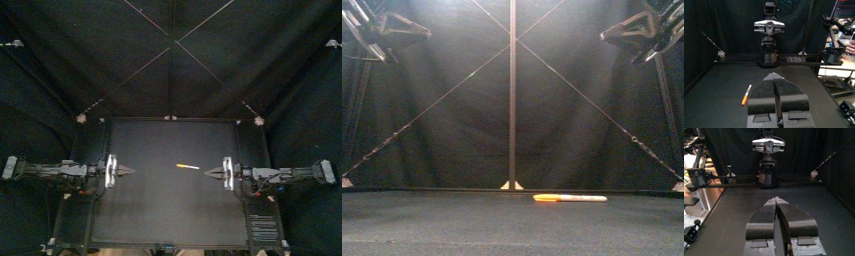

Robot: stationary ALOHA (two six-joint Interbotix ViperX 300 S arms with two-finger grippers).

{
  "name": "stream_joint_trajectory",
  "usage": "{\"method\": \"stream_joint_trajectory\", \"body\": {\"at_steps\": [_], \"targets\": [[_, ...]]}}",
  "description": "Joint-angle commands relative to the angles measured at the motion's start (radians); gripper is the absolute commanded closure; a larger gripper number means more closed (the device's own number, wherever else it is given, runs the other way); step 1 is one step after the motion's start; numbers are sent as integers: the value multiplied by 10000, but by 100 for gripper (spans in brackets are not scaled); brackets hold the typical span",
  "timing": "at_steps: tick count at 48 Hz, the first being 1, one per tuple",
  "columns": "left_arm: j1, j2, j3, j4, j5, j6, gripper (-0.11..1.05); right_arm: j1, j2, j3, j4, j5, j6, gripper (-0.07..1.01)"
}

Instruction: Uncap the pen

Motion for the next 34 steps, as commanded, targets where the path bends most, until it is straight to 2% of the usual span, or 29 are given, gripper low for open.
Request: {"method": "stream_joint_trajectory", "body": {"at_steps": [1,8,12,20,24,29,34], "targets": [[107,230,-169,-46,-138,61,102,-46,414,0,46,31,92,97],[184,920,-215,-31,-215,92,97,-399,1457,-153,77,414,107,95],[230,1595,-322,77,-322,92,93,-798,2148,-322,77,675,107,95],[430,2869,-552,614,-660,107,90,-1764,3421,-614,77,1273,107,94],[644,3482,-690,966,-767,107,87,-2209,4019,-690,31,1442,92,91],[920,3988,-813,1181,-782,92,82,-2531,4633,-767,-31,1519,77,83],[1135,4464,-966,1227,-782,92,74,-2777,5277,-844,-77,1595,77,66]]}}
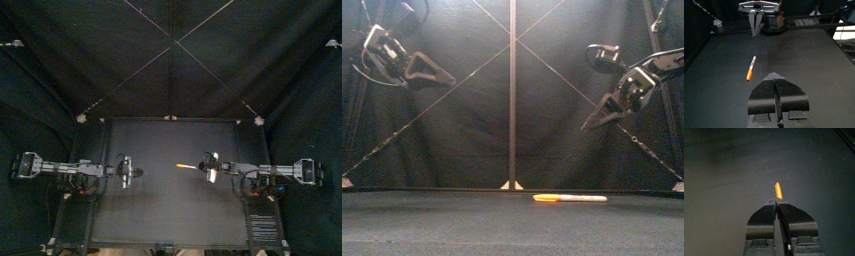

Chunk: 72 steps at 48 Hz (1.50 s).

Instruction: Uncap the pen

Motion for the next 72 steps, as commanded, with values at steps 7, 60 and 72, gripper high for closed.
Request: {"method": "stream_joint_trajectory", "body": {"at_steps": [7,60,72], "targets": [[276,951,-598,77,-92,31,61,-491,1243,-460,-31,123,15,42],[430,1626,-905,31,-107,-15,11,-736,4218,-1427,107,1258,15,35],[660,1626,-997,-353,-107,-31,11,-598,3728,-1672,107,1273,15,47]]}}
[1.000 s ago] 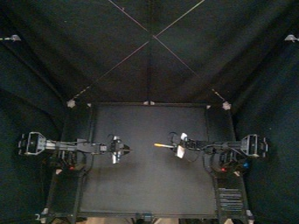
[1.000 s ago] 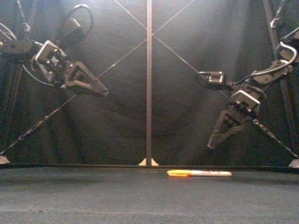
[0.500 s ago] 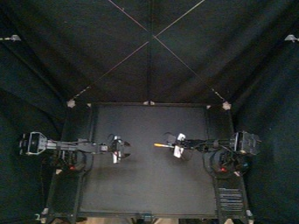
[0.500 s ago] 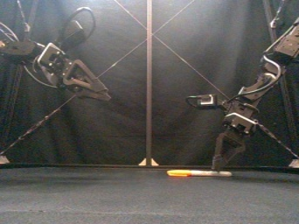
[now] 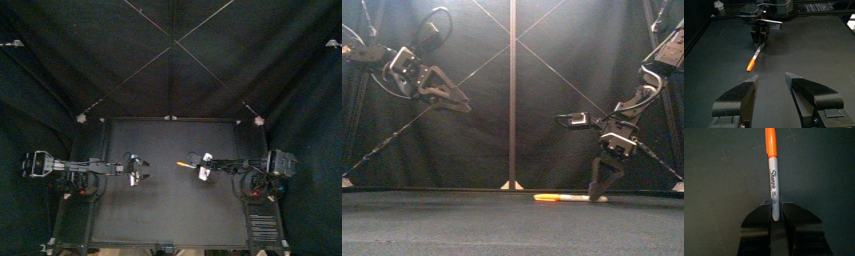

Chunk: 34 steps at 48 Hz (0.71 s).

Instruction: Uncap the pen

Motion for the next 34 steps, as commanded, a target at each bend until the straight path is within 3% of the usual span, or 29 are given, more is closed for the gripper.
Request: {"method": "stream_joint_trajectory", "body": {"at_steps": [1,9,20,34], "targets": [[215,-31,-276,-276,-92,-15,11,138,-690,-368,15,-31,0,47],[337,-31,-368,-568,-107,15,11,614,-1457,-874,-92,-15,-15,47],[337,153,-690,-583,-169,15,11,1074,-2010,-1565,-399,-15,-31,47],[337,1166,-1335,-583,-383,31,11,1411,-2025,-2040,-859,-31,-61,47]]}}
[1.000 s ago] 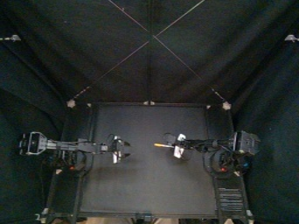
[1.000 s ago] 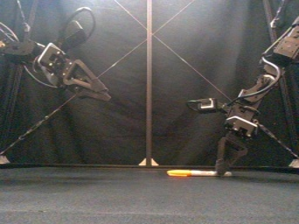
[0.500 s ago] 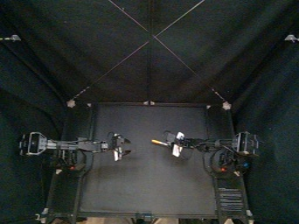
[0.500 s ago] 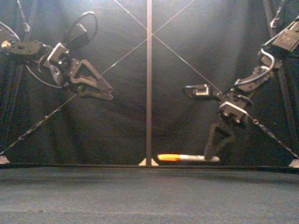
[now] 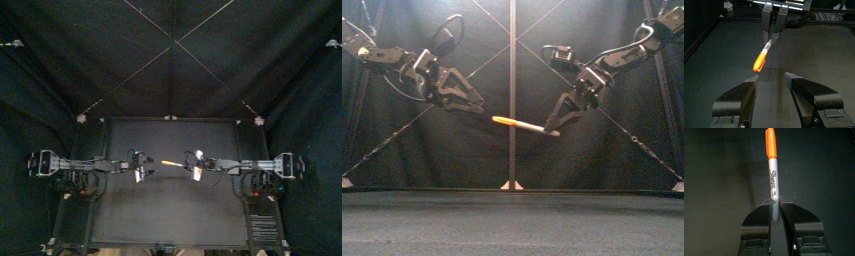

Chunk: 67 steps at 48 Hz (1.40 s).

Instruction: Uncap the pen

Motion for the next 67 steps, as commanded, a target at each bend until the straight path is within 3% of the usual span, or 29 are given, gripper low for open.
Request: {"method": "stream_joint_trajectory", "body": {"at_steps": [1,12,26,38,43,57,67], "targets": [[31,322,-552,-15,-169,0,11,153,-307,-337,-184,-61,-31,47],[15,752,-982,-31,-337,-61,11,460,-307,-399,-491,-123,-15,47],[-169,966,-1166,-199,-383,-61,12,583,-307,-552,-598,-245,-46,47],[-169,982,-1166,-215,-368,-61,14,598,-307,-614,-736,-399,-46,47],[-169,982,-1166,-261,-368,-61,20,598,-307,-614,-736,-414,-46,47],[-169,966,-1135,-261,-368,-61,52,614,-307,-537,-736,-414,-46,47],[-169,752,-890,-245,-368,-61,54,568,-476,-307,-752,-399,-46,47]]}}
